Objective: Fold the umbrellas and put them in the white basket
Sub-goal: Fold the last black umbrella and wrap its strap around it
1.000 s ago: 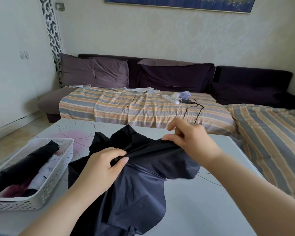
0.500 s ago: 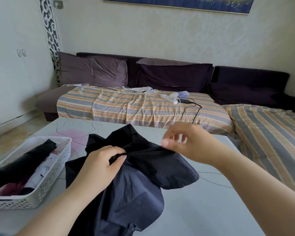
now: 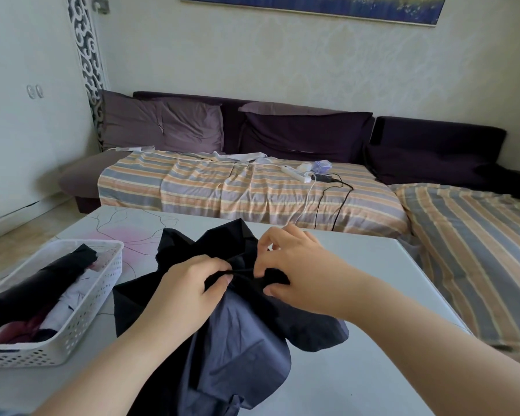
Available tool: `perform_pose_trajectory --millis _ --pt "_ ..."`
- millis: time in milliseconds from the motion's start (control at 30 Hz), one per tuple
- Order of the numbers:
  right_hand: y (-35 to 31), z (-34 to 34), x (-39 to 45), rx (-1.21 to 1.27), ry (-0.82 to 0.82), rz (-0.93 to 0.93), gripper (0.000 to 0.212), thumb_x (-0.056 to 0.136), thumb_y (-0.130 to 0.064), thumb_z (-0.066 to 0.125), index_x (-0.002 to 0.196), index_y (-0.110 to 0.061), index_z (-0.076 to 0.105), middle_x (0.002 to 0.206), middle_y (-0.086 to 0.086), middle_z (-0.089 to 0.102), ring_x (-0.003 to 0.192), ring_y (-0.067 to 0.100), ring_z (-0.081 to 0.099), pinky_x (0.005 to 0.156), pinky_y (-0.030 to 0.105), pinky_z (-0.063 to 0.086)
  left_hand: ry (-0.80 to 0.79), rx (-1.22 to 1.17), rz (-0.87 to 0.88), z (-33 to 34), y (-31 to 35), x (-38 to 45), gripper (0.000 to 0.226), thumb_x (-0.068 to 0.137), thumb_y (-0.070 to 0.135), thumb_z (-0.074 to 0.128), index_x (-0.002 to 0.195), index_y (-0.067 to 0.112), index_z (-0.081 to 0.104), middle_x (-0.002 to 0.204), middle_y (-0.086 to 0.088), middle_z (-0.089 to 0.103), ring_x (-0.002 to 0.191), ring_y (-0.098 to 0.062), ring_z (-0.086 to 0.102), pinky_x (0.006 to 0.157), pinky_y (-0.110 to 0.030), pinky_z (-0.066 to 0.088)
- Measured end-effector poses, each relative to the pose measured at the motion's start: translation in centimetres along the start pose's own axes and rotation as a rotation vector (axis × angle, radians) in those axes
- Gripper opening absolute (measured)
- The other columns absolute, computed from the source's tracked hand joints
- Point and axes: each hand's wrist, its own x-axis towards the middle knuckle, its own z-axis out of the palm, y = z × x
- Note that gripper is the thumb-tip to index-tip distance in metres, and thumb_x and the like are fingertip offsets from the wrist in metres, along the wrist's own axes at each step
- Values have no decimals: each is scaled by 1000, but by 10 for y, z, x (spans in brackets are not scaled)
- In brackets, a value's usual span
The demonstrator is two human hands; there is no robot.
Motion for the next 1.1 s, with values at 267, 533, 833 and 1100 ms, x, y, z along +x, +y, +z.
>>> perform_pose_trajectory --millis 267,533,833,1100 --pt "21 -13 -9 -184 -229 214 31 95 -48 47 94 -21 61 98 -2 55 96 22 53 78 34 43 -32 11 30 -5 1 -2 13 85 16 68 96 13 73 81 21 59 69 11 55 64 -4 40" --pt "40 -37 -19 111 46 210 22 90 -29 65 110 -36 57 72 -15 54 67 -1 49 62 13 36 -24 37 9 -6 2 -3 16 86 20 66 100 12 72 80 25 54 75 6 56 69 -5 41" --pt "42 -15 -22 153 -66 259 23 85 -47 65 99 -30 57 91 -16 56 87 10 54 76 26 44 -13 36 -89 -9 2 -4 14 86 18 66 98 14 73 82 24 57 67 1 57 64 -3 38" --pt "-25 38 -58 90 -6 -72 16 99 -32 41 91 -20 37 65 -1 46 71 28 56 56 33 42 -27 -40 -255 -13 -1 2 21 84 13 65 77 33 67 76 12 69 67 -17 64 59 -5 39"
